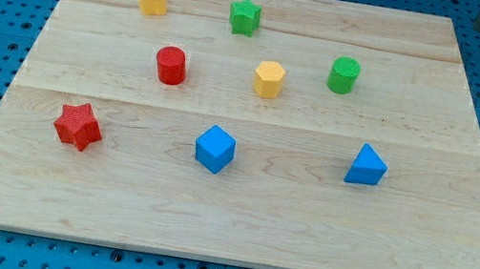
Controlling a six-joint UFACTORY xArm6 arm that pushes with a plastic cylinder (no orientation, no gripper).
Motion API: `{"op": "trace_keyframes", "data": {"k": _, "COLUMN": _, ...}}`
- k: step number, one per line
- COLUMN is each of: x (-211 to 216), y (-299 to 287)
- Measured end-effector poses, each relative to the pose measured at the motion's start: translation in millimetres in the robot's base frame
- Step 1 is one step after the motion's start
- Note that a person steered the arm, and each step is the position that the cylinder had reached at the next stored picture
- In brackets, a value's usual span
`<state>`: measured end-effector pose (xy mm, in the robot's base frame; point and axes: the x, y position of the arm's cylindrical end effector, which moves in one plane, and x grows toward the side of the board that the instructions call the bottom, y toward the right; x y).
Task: Move the the yellow heart slightly left
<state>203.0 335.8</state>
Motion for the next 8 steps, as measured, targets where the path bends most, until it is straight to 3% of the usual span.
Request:
{"op": "trace_keyframes", "data": {"k": 3, "x": -1.1, "y": -0.3}}
{"op": "trace_keyframes", "data": {"k": 4, "x": 21.6, "y": 9.7}}
{"op": "trace_keyframes", "data": {"k": 7, "x": 58.0, "y": -228.3}}
{"op": "trace_keyframes", "data": {"k": 8, "x": 119.1, "y": -222.8}}
